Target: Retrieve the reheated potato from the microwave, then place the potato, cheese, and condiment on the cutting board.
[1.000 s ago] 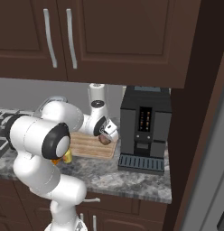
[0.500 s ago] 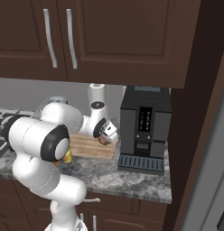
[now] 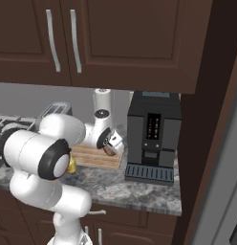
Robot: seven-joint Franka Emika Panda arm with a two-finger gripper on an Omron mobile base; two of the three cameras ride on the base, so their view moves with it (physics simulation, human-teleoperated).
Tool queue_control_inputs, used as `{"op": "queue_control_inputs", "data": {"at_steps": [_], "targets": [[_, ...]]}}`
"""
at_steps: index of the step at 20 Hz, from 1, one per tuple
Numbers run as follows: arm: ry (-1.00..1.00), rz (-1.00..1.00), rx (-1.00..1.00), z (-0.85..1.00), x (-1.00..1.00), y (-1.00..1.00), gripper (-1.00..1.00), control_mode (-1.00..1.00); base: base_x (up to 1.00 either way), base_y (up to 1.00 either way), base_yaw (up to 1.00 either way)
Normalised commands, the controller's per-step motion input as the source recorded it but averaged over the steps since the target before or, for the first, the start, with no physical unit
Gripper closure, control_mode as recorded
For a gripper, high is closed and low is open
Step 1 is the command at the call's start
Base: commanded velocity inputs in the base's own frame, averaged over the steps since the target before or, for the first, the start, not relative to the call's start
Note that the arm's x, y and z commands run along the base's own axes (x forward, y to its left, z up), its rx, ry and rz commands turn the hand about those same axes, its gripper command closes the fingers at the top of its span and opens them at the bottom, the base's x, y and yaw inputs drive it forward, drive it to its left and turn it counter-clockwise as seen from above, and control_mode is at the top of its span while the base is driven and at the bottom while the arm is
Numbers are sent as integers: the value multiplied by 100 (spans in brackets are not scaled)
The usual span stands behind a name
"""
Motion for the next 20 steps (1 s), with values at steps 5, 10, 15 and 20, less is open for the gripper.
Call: {"op": "queue_control_inputs", "data": {"at_steps": [5,10,15,20], "targets": [[-14,0,0,4,-20,2,-100,-100,0,0,0],[-5,0,0,11,-20,7,-100,-100,0,0,0],[1,0,0,30,-12,15,-100,-100,0,0,0],[8,1,0,40,-24,8,-100,-100,0,0,0]]}}
